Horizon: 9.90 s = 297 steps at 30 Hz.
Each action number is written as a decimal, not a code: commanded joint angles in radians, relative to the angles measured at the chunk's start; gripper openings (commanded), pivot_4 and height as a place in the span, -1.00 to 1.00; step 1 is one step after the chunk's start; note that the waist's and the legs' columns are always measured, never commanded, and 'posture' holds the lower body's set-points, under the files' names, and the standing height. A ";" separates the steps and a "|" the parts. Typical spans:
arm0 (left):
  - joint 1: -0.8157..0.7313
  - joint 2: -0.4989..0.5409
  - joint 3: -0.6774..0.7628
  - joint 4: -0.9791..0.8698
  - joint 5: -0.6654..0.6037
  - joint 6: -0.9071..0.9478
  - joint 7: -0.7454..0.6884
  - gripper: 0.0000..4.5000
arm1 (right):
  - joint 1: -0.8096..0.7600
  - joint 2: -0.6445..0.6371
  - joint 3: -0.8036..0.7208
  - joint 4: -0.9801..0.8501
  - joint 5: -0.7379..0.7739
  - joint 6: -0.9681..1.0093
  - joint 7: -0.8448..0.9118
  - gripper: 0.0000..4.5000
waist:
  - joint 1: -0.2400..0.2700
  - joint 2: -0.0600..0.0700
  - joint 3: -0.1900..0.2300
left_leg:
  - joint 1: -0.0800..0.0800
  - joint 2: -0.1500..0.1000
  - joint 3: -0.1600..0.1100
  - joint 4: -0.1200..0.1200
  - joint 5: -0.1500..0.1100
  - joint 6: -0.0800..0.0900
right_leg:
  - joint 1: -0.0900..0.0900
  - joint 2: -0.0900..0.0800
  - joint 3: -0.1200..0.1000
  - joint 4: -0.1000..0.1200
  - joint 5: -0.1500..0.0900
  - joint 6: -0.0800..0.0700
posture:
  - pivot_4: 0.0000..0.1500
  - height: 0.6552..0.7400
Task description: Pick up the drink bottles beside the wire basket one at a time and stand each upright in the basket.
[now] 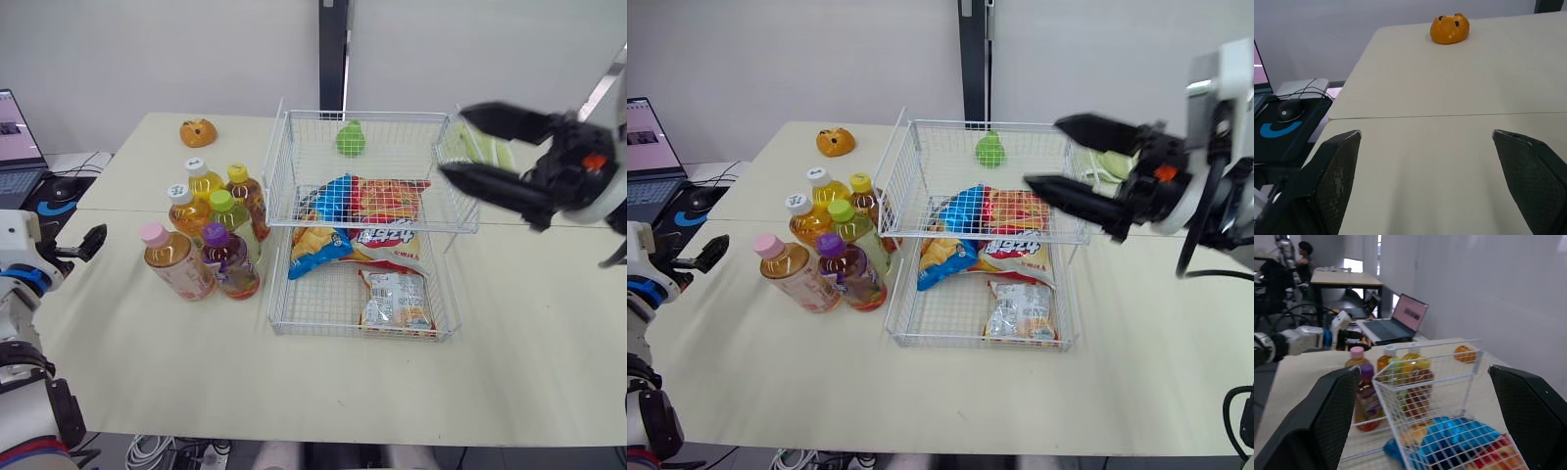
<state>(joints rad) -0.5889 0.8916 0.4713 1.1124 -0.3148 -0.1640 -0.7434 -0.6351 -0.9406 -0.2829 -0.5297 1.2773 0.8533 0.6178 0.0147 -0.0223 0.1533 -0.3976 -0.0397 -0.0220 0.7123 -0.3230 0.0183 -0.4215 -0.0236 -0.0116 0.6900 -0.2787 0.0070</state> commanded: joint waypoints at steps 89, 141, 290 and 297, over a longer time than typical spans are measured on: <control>0.334 0.247 0.203 -1.117 -0.559 0.869 -0.246 -0.39 | 0.012 0.058 0.083 -0.148 0.005 -0.092 -0.015 1.00 | 0.002 0.000 0.007 | 0.014 0.000 -0.001 -0.013 -0.002 0.003 | 0.014 0.000 -0.002 -0.016 0.000 -0.001 | 1.00 1.00; -1.171 -0.798 -0.431 0.118 0.109 0.139 -0.228 -0.39 | 0.375 -0.103 -0.276 -0.411 0.022 -0.046 -0.673 1.00 | -0.006 -0.008 0.015 | -0.007 0.000 0.001 -0.001 0.001 0.000 | -0.003 0.002 0.000 -0.008 0.001 0.001 | 1.00 1.00; -1.181 -0.376 -0.385 -0.018 -0.035 0.364 -0.532 -0.39 | 0.052 0.151 0.034 -0.351 -0.263 0.046 -0.404 1.00 | -0.017 -0.008 0.014 | -0.006 0.000 -0.001 0.000 0.002 -0.002 | -0.004 0.002 -0.001 -0.008 0.003 0.001 | 1.00 1.00; -1.113 -0.532 -0.404 0.027 0.037 0.251 -0.494 -0.39 | 0.088 0.085 -0.022 -0.412 -0.148 0.074 -0.533 1.00 | -0.016 -0.008 0.014 | -0.007 -0.001 -0.001 0.000 0.002 -0.002 | -0.004 0.002 -0.001 -0.009 0.003 0.001 | 1.00 1.00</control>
<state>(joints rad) -1.6760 0.3581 0.0539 1.1599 -0.2777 0.1211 -1.2414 -0.5501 -0.8400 -0.2655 -0.9139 1.0996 0.9292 0.1171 -0.0015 -0.0302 0.1669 -0.4049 -0.0403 -0.0232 0.7121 -0.3206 0.0162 -0.4258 -0.0215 -0.0122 0.6817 -0.2758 0.0075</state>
